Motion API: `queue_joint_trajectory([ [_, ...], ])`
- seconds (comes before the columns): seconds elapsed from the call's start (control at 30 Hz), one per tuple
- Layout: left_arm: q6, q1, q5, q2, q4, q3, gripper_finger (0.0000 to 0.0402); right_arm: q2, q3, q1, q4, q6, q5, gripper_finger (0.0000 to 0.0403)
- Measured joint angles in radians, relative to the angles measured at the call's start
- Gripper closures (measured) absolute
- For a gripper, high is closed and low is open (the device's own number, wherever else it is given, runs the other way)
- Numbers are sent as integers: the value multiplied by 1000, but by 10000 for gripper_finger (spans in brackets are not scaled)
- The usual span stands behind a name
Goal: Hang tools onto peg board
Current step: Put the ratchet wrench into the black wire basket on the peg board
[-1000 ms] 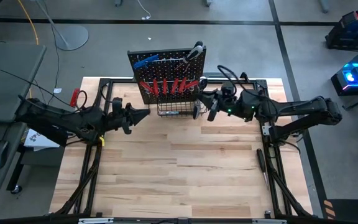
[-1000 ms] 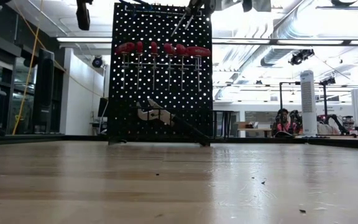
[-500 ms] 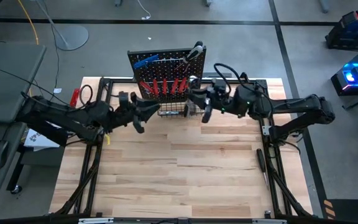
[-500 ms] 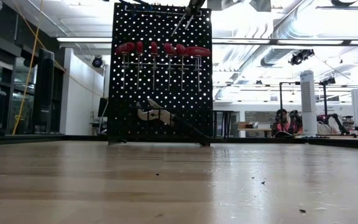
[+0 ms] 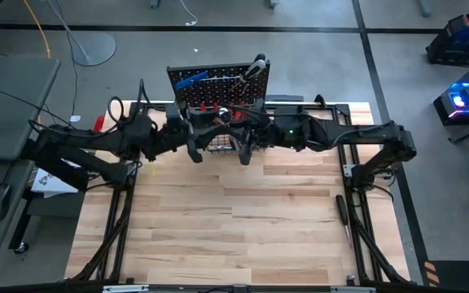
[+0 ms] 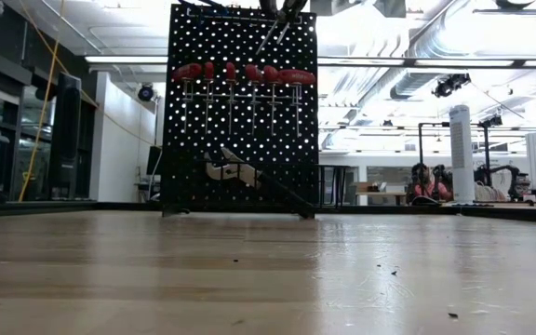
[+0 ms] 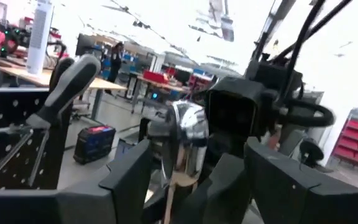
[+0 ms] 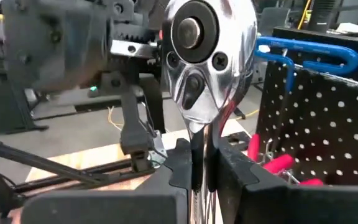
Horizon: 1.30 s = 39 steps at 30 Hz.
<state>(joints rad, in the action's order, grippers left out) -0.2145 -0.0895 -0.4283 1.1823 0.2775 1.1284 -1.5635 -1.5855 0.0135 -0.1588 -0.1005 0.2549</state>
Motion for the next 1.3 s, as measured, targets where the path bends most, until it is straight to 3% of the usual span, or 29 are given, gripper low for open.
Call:
queue_joint_trajectory([
  [0.23,3,3,18,18,-63,6,164,-27,-24,-1,12,6,7,377],
  [0.33,-11,3,-23,28,-77,5,164,-28,-24,0,13,12,22,377],
  [0.63,-18,37,-43,59,-33,6,171,-27,-24,-1,14,30,-19,377],
  [0.77,-16,36,-79,59,-16,5,228,-27,-24,-1,3,30,-24,377],
  [0.9,-11,36,-81,57,-32,5,352,-27,-24,-1,-6,22,8,377],
  [1.0,-8,37,-88,53,-29,4,351,-23,-23,0,-14,26,25,376],
  [1.07,8,38,-84,43,-53,4,351,-20,-25,0,-31,15,33,354],
  [1.3,25,94,-188,-55,-216,6,351,15,-106,8,-189,44,115,218],
])
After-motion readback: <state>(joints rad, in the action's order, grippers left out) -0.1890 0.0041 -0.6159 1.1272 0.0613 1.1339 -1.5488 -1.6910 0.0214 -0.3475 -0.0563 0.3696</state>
